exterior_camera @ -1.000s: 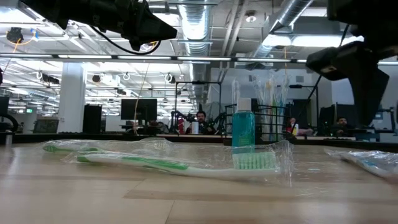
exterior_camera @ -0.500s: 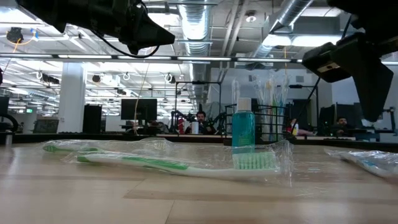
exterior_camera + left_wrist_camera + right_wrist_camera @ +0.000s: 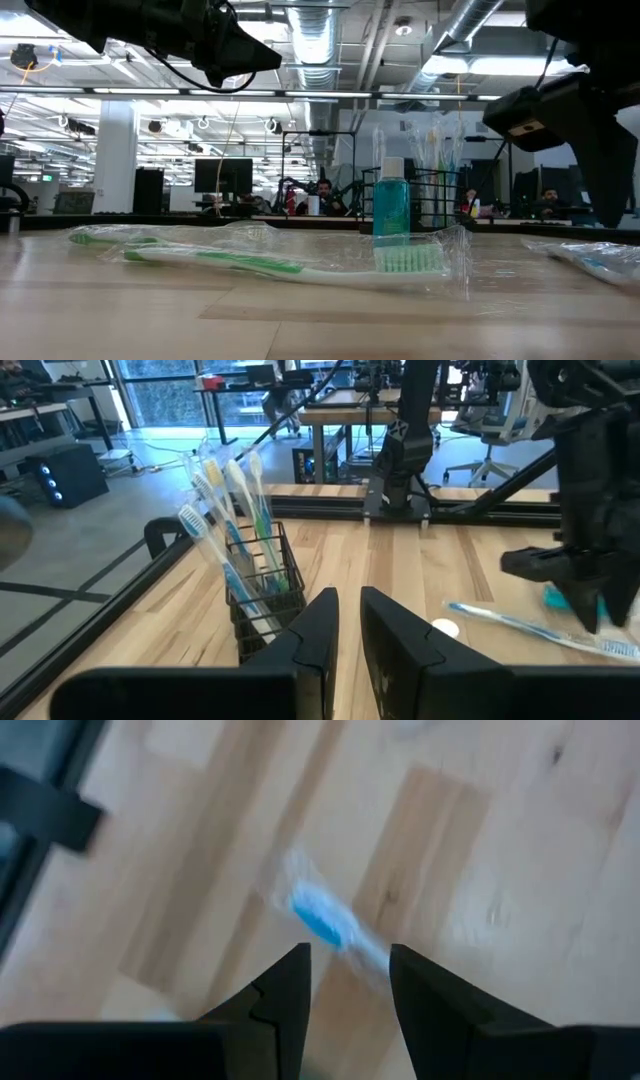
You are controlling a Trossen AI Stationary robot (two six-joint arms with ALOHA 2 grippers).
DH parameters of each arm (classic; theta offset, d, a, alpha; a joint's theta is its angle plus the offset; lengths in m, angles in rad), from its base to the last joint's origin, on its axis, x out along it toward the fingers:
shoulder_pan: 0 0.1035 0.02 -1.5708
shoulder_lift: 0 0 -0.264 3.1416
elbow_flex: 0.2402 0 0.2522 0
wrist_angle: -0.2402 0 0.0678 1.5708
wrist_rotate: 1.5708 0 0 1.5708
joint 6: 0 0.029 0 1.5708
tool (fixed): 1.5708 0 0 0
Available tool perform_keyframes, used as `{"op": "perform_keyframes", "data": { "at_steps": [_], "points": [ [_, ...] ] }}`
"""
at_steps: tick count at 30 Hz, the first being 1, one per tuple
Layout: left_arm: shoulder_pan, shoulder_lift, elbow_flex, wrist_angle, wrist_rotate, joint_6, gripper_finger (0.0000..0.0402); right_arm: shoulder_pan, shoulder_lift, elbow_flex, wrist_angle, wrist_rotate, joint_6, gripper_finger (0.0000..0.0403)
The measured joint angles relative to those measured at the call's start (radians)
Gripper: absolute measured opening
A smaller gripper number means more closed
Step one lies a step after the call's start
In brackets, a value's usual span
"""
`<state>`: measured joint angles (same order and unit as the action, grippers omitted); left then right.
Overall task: Pick & Place toothbrushing station
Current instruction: Put the blue toothbrush into the mesh organizer
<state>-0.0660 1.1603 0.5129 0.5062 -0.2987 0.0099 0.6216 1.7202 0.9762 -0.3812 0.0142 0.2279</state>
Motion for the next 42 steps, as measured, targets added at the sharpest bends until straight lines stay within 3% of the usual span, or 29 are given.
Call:
{"op": "perform_keyframes", "data": {
  "at_steps": [11, 20, 24, 33, 42],
  "points": [
    [0.000, 0.000, 0.000, 0.007, 0.000, 0.000, 0.0040, -0.003, 0.002, -0.001, 0.002, -0.007, -0.020, 0.0132],
    [0.000, 0.000, 0.000, 0.007, 0.000, 0.000, 0.0040, -0.016, 0.002, -0.001, -0.001, -0.007, -0.018, 0.0208],
    [0.000, 0.000, 0.000, 0.007, 0.000, 0.000, 0.0040, -0.015, 0.002, -0.001, -0.007, -0.004, -0.076, 0.0220],
    [0.000, 0.000, 0.000, 0.007, 0.000, 0.000, 0.0040, -0.016, 0.002, -0.001, -0.023, 0.038, -0.244, 0.0180],
    [0.000, 0.000, 0.000, 0.007, 0.000, 0.000, 0.0040, -0.030, 0.002, -0.001, -0.065, 0.038, -0.265, 0.0144]
  ]
}}
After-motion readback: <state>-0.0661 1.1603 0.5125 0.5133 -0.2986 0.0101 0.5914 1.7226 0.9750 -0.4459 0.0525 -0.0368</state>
